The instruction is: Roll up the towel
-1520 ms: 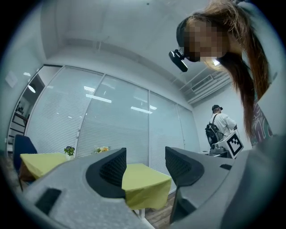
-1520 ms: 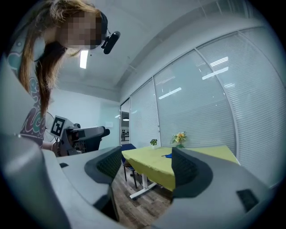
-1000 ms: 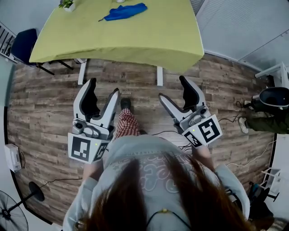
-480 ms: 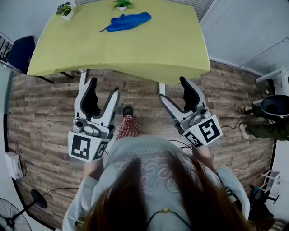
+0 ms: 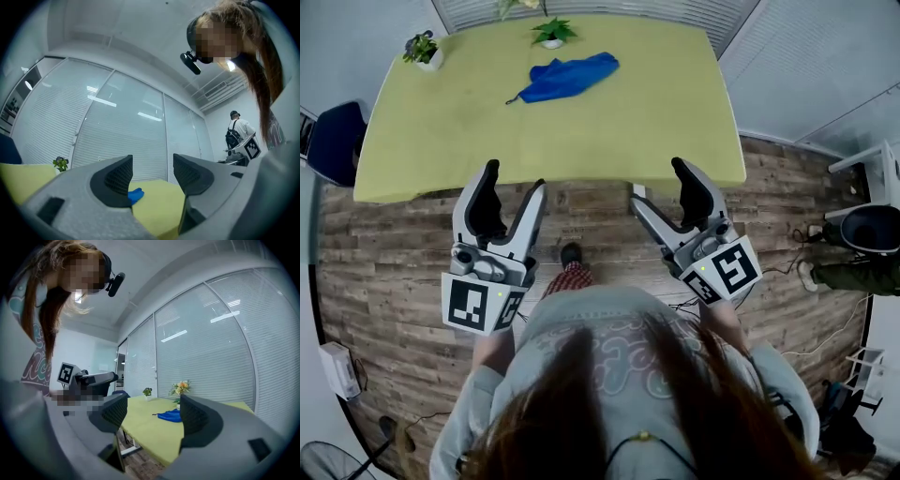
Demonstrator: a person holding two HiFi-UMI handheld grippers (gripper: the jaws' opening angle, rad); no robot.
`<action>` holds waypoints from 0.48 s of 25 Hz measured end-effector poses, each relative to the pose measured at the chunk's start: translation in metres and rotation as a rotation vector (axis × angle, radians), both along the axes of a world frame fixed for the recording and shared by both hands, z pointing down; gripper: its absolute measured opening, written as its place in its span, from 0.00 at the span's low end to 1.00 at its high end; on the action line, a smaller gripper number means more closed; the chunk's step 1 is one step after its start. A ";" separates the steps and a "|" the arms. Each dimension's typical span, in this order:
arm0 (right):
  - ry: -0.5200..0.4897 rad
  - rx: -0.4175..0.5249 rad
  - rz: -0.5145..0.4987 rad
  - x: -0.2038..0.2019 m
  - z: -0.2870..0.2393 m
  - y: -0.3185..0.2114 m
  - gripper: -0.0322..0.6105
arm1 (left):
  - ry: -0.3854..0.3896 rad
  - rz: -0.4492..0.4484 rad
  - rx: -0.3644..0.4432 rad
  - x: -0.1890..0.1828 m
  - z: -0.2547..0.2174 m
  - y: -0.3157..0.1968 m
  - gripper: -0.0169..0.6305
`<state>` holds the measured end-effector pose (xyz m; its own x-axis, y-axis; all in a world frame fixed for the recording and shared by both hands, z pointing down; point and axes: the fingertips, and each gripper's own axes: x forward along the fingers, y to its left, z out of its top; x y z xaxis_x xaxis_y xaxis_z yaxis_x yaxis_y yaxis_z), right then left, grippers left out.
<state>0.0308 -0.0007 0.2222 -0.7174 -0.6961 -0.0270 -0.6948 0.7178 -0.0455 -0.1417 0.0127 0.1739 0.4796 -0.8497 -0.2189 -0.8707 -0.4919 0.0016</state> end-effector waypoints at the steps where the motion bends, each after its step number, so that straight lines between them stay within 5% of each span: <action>1: 0.002 -0.002 0.002 -0.003 0.000 -0.008 0.58 | 0.001 0.002 0.001 -0.004 -0.001 -0.009 0.40; 12: -0.011 -0.008 0.022 -0.046 -0.006 -0.087 0.57 | -0.008 0.044 -0.010 -0.043 -0.005 -0.093 0.40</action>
<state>-0.0153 -0.0881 0.2163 -0.7018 -0.7118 -0.0290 -0.7097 0.7020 -0.0588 -0.1842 -0.0802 0.1693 0.5183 -0.8297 -0.2070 -0.8481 -0.5298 -0.0002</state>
